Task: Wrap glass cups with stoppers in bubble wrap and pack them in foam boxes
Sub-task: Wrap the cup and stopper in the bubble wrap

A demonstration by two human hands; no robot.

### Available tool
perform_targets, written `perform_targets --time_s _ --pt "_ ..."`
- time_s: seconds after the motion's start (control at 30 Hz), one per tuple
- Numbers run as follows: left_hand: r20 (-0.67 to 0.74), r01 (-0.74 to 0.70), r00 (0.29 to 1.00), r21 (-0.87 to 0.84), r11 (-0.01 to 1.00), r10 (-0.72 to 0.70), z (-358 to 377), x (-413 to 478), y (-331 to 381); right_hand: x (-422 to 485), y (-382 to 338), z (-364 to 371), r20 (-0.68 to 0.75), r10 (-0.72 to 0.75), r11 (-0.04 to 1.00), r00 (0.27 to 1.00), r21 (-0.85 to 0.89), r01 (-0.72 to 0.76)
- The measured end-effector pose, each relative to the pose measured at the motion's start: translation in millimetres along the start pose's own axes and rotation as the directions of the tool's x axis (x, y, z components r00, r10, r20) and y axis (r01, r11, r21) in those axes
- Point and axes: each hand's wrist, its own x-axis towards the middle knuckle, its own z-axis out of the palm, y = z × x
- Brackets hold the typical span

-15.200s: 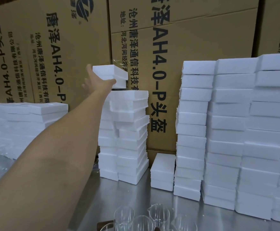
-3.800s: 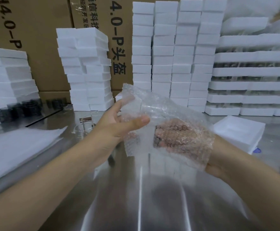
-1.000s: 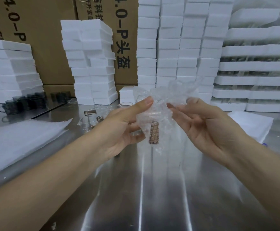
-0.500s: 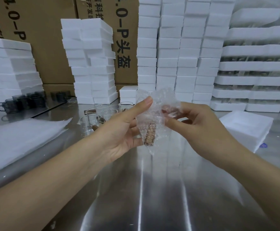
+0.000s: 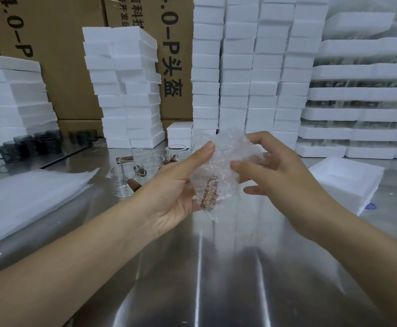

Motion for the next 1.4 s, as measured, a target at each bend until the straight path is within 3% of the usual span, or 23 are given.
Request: perform_targets --time_s 0.1,0.2,0.47,0.67,0.8,0.97,1.2,1.4 --pt "-0.025 -0.032 0.999 -0.06 0.998 0.031 -2 0 3 -2 -2 2 0.068 -0.047 0.999 0.997 0.005 0.046" --pt "-0.018 -0.023 1.0 -0.074 0.997 0.022 -1 -2 3 -5 -1 6 0.108 -0.13 0.966 0.986 -0.211 0.151" --pt "0.012 0.075 0.997 -0.071 0.995 -0.074 8 -8 6 -6 2 5 0.054 -0.272 0.861 0.961 -0.432 0.268" --pt "-0.024 0.078 0.997 -0.074 0.994 -0.08 9 -6 8 -8 8 10 -0.058 -0.312 0.861 0.948 -0.438 0.257" --pt "-0.02 0.059 0.998 -0.098 0.993 -0.061 8 -6 8 -8 7 11 -0.027 -0.389 0.808 0.921 -0.49 0.327" --pt "0.019 0.05 0.999 -0.125 0.991 -0.048 6 -6 9 -9 6 10 -0.032 -0.381 0.81 0.924 -0.494 0.317" --pt "0.034 -0.008 0.999 0.046 0.999 0.006 4 -6 7 -11 6 9 0.193 -0.243 0.837 0.951 -0.453 0.306" --pt "-0.017 -0.005 1.0 -0.072 0.997 0.004 5 -4 3 -11 7 7 0.051 -0.344 0.786 0.938 -0.531 0.317"
